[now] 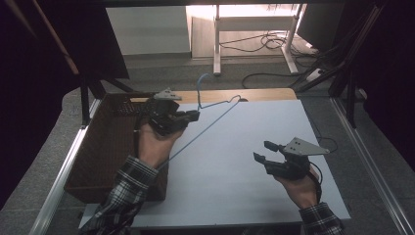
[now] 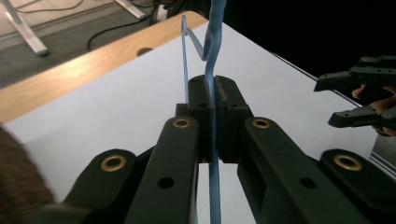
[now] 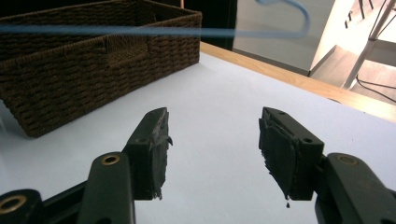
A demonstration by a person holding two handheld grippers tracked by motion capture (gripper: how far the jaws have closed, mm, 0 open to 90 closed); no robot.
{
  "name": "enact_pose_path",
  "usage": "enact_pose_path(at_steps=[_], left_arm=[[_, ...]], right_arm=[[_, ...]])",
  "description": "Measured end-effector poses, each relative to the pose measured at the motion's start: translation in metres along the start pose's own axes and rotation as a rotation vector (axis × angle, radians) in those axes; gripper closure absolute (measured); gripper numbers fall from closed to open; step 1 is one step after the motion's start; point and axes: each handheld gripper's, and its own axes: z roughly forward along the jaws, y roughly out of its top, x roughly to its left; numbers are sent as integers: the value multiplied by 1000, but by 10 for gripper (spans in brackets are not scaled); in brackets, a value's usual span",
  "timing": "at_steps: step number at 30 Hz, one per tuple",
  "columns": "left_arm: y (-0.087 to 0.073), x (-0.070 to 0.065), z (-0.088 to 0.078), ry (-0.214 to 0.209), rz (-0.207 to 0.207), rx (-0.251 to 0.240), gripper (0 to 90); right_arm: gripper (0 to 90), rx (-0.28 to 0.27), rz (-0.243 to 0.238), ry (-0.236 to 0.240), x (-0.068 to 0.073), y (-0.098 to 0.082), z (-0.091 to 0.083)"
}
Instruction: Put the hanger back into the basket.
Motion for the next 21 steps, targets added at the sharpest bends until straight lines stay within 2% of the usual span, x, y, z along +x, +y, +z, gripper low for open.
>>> enact_pose_path(at_steps=[2,4,9,11,15,16,18,21], left_arm=[[1,14,-18,29,5,-7,875],[0,23,-28,41,-1,-13,875],[-6,46,-49,53,-21,-34,875],[-7,48,-51,53,-23,-38,875],[-14,65,-63,70,-35,-46,876],[-14,65,-63,70,-35,-46,876],[-18,76,-67,77,-34,-53,876],[-23,84,-69,94,-16,-54,876]], right_arm=[[423,7,-2,0,-1,-1,0],[420,15,-2,-1,-1,-2,1],[419,32,-11,2,0,-3,4],[418,35,-14,5,0,-4,5],[418,46,-20,8,1,-5,7],[418,47,-20,9,1,-5,8],[418,51,-26,9,1,-5,8],[416,56,-33,12,2,-6,9]])
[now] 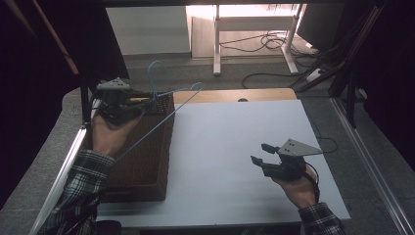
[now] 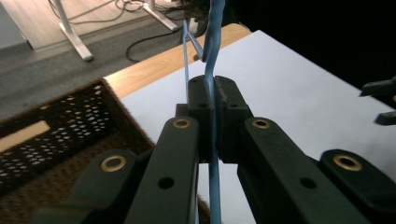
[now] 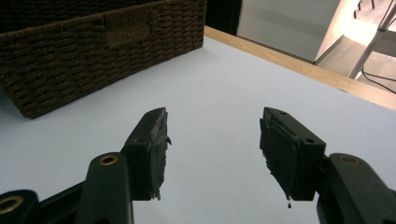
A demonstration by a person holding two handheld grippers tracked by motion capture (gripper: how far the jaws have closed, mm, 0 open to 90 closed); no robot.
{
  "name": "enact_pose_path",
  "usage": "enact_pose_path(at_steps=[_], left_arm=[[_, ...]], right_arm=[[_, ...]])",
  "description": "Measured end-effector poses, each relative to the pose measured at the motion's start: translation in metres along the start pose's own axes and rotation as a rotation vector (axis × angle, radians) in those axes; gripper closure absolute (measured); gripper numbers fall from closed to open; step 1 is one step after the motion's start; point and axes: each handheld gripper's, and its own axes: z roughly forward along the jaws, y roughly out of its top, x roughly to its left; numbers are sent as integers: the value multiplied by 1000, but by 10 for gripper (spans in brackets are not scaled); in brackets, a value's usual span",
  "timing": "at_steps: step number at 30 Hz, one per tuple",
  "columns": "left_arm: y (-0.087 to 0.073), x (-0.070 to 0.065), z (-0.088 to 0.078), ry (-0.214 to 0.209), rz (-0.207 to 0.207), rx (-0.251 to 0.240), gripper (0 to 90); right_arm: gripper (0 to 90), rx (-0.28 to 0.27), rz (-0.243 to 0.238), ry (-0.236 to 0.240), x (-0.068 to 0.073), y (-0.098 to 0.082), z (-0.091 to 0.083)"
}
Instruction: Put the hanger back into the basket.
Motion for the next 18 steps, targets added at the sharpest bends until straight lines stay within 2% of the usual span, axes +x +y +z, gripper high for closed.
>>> enact_pose_path(at_steps=[1,7,9,12,14,18], left_arm=[[0,0,0,0,0,0,876],[-12,23,0,40,9,-6,876],[-14,27,-1,44,7,-9,876],[-24,37,-4,71,-14,-16,875],[-26,39,-4,78,-20,-17,875],[-42,50,-10,105,-47,-24,875]], right_arm=[[413,1,-6,-1,0,0,0],[409,13,-23,0,2,-1,3],[409,15,-28,1,3,-1,3],[409,16,-30,2,3,-1,3],[409,17,-30,3,3,-1,3],[410,22,-30,4,3,-2,3]])
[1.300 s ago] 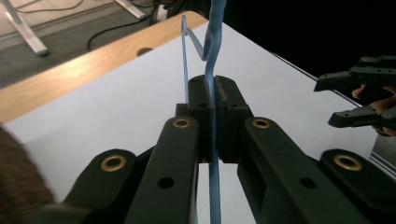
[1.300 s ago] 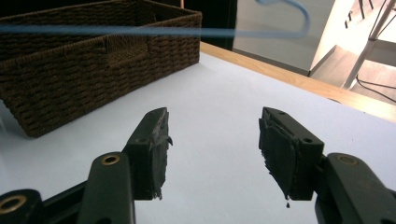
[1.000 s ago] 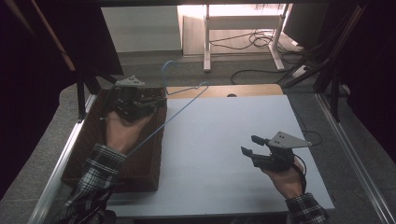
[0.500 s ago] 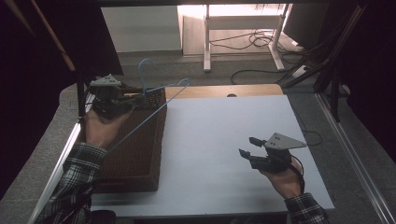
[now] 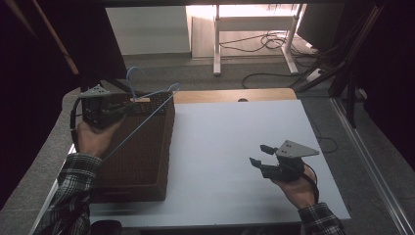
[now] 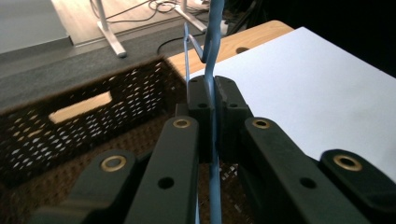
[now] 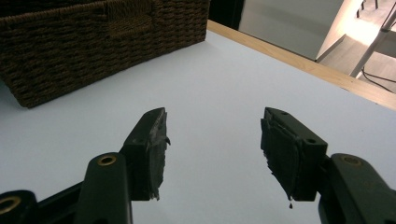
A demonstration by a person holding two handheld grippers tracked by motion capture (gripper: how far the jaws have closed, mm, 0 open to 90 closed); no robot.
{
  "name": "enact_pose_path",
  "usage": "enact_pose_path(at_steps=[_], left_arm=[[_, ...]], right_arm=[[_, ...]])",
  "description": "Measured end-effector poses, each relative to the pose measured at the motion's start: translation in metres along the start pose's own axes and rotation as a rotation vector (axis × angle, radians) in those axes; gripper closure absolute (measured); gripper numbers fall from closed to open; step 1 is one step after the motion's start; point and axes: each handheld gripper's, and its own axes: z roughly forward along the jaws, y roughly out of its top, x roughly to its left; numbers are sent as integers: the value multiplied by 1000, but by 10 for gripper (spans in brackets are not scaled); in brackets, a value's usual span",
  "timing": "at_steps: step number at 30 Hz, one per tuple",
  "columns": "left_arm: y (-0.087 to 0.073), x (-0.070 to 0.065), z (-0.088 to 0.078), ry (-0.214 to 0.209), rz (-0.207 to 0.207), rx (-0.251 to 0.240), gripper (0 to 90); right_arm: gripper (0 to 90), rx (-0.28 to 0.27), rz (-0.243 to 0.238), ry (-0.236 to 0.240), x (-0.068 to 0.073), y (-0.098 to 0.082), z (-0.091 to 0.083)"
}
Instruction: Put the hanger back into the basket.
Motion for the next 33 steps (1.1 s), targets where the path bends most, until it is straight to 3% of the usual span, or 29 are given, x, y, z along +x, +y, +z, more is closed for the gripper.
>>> enact_pose_path(at_steps=[10,23,28,31,33], left_arm=[[-32,22,-18,28,-56,2,875],[-60,34,0,16,-102,51,875],[-71,38,9,17,-120,95,874],[-74,40,12,29,-121,115,872],[-75,40,13,70,-97,137,856]], right_arm=[[410,10,-9,2,1,0,2],[410,19,-17,5,2,0,4],[409,25,-23,7,3,-1,4],[409,30,-26,11,3,-1,5],[408,34,-27,12,3,-1,6]])
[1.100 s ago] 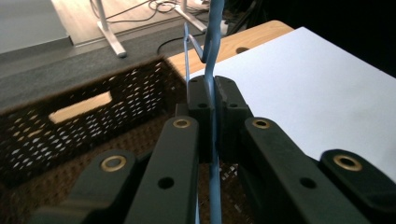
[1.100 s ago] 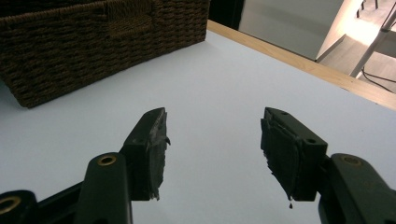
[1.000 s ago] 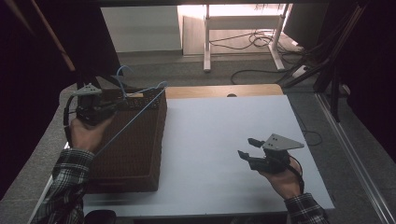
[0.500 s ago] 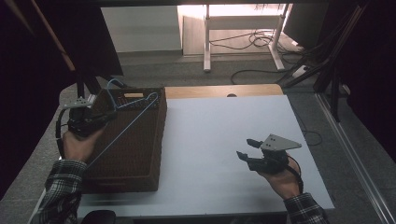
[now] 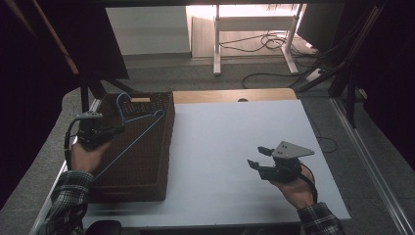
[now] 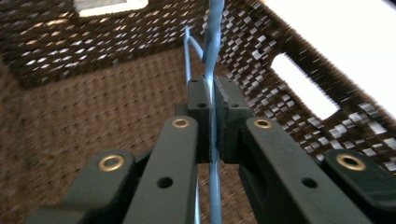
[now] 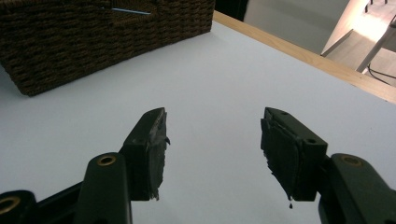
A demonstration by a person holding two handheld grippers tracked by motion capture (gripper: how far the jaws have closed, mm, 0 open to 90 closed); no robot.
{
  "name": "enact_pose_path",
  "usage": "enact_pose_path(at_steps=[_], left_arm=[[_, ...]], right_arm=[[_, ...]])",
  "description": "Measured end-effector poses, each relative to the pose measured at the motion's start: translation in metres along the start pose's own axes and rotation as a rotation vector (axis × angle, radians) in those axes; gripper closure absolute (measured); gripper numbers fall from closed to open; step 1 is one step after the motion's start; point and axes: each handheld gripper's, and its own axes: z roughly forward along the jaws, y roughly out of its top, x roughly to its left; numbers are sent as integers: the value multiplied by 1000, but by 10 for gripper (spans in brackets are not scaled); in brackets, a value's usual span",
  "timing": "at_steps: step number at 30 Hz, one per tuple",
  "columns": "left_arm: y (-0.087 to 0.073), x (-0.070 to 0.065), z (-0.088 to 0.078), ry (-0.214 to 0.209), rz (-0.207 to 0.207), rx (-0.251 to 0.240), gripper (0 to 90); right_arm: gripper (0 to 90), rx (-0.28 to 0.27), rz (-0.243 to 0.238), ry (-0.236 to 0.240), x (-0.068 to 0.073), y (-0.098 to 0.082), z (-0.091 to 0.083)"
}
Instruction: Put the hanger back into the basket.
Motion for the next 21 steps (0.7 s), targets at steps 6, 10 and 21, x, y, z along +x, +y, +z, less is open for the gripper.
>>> enact_pose_path(at_steps=[6,10,21], left_arm=[[2,-3,-10,169,69,-10,378],[1,-1,-20,202,53,-42,274],[1,-15,-46,199,39,-132,117]], right_arm=[[405,6,-4,3,0,-1,1],[403,9,-6,3,0,-1,1],[391,14,-10,1,1,0,2]])
